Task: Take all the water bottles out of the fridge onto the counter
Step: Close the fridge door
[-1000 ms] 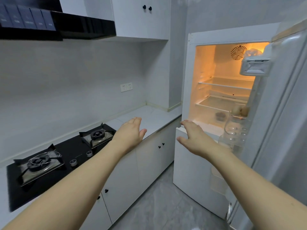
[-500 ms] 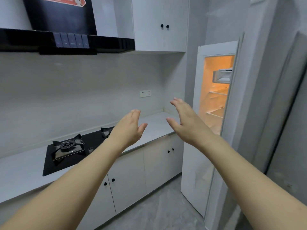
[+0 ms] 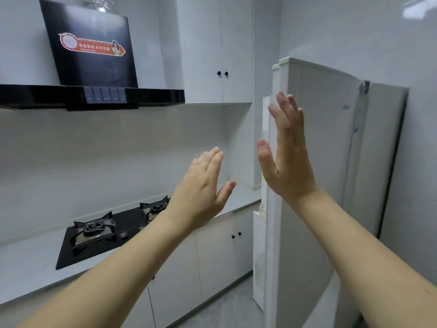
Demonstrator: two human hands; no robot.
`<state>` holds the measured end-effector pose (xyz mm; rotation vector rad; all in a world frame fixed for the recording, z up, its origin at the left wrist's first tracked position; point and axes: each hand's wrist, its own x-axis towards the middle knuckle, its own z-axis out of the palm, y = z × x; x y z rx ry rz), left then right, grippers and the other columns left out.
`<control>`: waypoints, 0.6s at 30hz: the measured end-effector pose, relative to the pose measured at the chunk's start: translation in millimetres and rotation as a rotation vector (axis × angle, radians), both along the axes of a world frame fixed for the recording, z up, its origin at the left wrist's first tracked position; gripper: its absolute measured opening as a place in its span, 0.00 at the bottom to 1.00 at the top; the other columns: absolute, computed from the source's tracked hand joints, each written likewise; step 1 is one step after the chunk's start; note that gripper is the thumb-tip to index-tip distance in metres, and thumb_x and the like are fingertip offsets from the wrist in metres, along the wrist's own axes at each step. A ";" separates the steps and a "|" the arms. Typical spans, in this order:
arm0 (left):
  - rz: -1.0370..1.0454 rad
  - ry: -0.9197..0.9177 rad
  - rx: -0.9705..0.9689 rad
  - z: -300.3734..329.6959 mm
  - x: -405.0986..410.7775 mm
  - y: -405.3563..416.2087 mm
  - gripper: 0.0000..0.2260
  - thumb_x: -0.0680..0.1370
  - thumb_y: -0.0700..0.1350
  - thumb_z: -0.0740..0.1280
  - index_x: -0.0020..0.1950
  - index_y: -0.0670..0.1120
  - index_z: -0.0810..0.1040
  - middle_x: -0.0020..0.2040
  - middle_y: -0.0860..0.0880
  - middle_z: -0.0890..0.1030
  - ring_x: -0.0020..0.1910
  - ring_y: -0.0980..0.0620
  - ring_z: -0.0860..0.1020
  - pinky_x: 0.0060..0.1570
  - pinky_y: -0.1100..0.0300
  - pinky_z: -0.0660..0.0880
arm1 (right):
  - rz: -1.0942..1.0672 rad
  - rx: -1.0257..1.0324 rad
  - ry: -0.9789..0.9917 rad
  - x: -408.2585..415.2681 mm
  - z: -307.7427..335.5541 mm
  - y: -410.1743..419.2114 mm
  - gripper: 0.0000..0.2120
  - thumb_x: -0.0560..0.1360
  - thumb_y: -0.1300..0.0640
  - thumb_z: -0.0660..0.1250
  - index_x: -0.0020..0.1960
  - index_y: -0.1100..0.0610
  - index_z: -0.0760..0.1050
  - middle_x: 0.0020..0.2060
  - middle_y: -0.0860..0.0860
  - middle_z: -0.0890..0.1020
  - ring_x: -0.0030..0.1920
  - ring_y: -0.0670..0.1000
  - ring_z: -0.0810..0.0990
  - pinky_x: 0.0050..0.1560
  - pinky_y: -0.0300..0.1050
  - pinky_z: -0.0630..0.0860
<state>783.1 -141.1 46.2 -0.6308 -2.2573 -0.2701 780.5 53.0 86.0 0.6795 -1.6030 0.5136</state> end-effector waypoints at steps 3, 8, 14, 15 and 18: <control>-0.047 0.112 -0.046 -2.6 12.9 35.9 0.30 0.81 0.57 0.58 0.78 0.41 0.59 0.78 0.44 0.59 0.77 0.45 0.57 0.76 0.50 0.53 | -0.022 -0.108 -0.050 -3.3 -5.4 33.2 0.27 0.79 0.58 0.56 0.75 0.66 0.56 0.76 0.62 0.55 0.77 0.60 0.51 0.75 0.63 0.51; -0.049 0.230 -0.111 -15.9 21.2 80.0 0.31 0.81 0.56 0.59 0.78 0.40 0.59 0.78 0.43 0.58 0.78 0.43 0.54 0.75 0.42 0.56 | -0.099 -0.293 -0.193 -15.6 -29.9 76.4 0.27 0.82 0.56 0.53 0.78 0.61 0.51 0.78 0.57 0.50 0.78 0.55 0.47 0.75 0.62 0.51; 0.002 0.306 -0.179 -34.0 13.0 111.7 0.33 0.78 0.55 0.62 0.79 0.44 0.57 0.79 0.42 0.56 0.78 0.42 0.52 0.75 0.41 0.54 | -0.270 -0.182 -0.375 -28.4 -59.5 111.2 0.30 0.81 0.47 0.48 0.79 0.58 0.48 0.79 0.53 0.46 0.78 0.50 0.41 0.76 0.45 0.38; 0.009 0.301 -0.178 -36.3 9.6 115.1 0.33 0.78 0.56 0.62 0.79 0.44 0.56 0.79 0.41 0.55 0.78 0.42 0.52 0.75 0.41 0.53 | -0.291 -0.154 -0.400 -30.4 -63.0 115.8 0.31 0.81 0.45 0.47 0.79 0.57 0.47 0.79 0.53 0.45 0.78 0.50 0.40 0.76 0.45 0.37; 0.064 0.279 -0.197 -40.9 -2.4 120.3 0.34 0.78 0.55 0.63 0.79 0.43 0.56 0.79 0.41 0.52 0.79 0.41 0.50 0.75 0.42 0.53 | -0.369 -0.053 -0.468 -36.7 -68.4 125.7 0.33 0.80 0.42 0.45 0.79 0.55 0.42 0.78 0.50 0.40 0.77 0.48 0.36 0.76 0.46 0.36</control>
